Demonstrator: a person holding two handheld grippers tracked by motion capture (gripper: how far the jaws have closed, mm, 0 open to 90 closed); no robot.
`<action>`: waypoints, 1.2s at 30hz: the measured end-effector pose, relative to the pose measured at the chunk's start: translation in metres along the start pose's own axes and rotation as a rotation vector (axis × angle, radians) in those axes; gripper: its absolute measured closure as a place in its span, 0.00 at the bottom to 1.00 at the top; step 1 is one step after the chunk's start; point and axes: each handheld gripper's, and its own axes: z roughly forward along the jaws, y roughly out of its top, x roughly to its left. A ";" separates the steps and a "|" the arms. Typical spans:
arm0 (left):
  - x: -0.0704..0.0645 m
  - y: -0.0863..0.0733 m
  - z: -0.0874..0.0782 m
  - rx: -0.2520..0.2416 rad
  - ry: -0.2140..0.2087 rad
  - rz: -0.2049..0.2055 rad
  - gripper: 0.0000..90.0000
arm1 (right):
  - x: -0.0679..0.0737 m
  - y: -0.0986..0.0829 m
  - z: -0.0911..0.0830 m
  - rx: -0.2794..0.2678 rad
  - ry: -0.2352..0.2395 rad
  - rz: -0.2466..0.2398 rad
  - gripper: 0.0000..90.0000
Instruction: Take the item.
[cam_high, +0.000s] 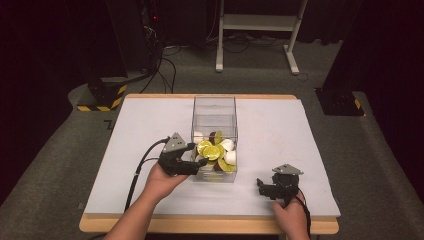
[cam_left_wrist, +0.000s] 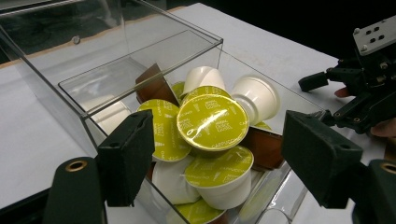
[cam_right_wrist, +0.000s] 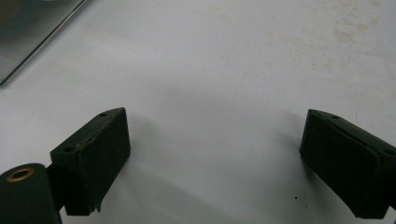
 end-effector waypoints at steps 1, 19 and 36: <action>0.000 0.000 0.001 0.002 0.000 0.000 0.29 | 0.000 0.000 0.000 0.000 0.000 0.000 0.09; -0.004 0.001 0.024 0.031 -0.021 0.004 0.30 | 0.000 0.000 0.000 0.000 -0.001 0.000 0.09; -0.002 -0.002 0.042 0.081 -0.013 0.013 0.31 | 0.000 0.000 0.000 0.000 0.000 0.000 0.09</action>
